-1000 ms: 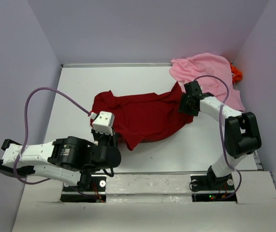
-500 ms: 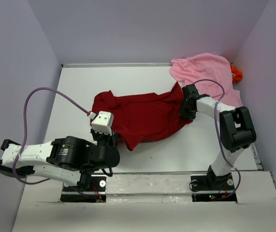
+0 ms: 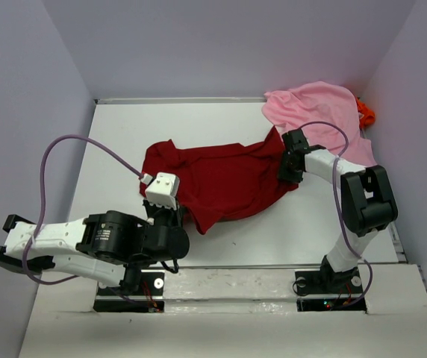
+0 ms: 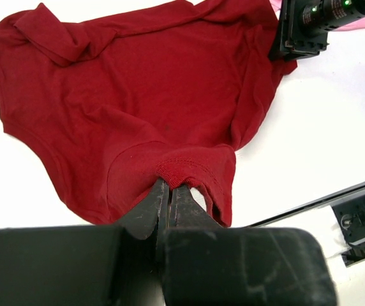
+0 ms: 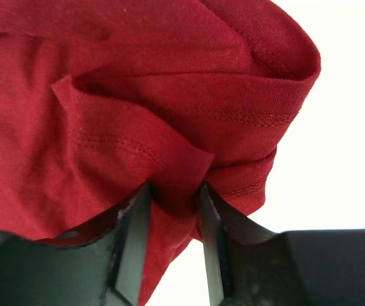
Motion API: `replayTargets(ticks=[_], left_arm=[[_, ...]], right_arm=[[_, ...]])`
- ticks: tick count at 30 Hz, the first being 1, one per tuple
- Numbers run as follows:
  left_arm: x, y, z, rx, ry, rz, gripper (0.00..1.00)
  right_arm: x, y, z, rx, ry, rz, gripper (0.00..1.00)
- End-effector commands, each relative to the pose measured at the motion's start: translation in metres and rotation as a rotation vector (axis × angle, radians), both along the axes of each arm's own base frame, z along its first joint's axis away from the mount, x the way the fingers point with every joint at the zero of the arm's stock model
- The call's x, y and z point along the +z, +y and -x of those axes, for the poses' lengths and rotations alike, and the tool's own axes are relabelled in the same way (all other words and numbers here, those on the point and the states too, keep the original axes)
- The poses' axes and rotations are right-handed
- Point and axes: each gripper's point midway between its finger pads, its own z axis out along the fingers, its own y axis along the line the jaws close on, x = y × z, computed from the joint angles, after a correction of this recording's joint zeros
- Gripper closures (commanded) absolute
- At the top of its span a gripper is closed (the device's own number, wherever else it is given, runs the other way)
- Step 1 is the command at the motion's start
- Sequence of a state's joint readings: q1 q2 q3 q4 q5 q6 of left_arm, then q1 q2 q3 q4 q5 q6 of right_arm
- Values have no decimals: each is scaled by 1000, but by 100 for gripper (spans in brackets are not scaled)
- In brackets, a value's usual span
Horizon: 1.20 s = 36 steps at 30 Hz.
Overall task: Fold and stack the t-shirts
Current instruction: Fold the tshirt
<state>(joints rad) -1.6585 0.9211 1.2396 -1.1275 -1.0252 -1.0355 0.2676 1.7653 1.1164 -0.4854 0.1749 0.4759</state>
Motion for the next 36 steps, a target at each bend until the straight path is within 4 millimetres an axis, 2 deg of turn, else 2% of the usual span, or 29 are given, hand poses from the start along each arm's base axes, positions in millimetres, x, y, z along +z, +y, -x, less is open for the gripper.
replayTargets(ticks=[1,5,12,18,25,29,30,32,33,35,36], left_arm=[[17,2,-8,44,-47,32,100],[16,1,-8,45,-46,30,100],[15,-1,-7,43,-42,31,100],[12,-3,-7,41,-39,26,100],[15,-3,-8,46,-44,29,100],[17,-1,-9,54,-48,33,100],[17,0,-9,55,-49,38,100],[18,2,-9,59,-53,43,100],[17,3,-10,65,-56,44,100],[17,6,-12,76,-65,53,100],[16,8,-13,80,-70,54,100]], right_arm=[[28,2,-15,2,-91,-27,61],[35,2,-16,4,-105,-26,69],[33,2,-14,9,-97,-29,74],[47,2,-12,17,-127,-36,79],[92,-9,-3,9,-223,-15,100],[126,-15,13,4,-308,-24,100],[141,-17,20,3,-352,-36,100],[155,-21,31,-4,-387,-39,100],[169,-23,39,-8,-428,-54,100],[180,-27,51,-10,-450,-58,100],[195,-30,59,-17,-495,-66,100]])
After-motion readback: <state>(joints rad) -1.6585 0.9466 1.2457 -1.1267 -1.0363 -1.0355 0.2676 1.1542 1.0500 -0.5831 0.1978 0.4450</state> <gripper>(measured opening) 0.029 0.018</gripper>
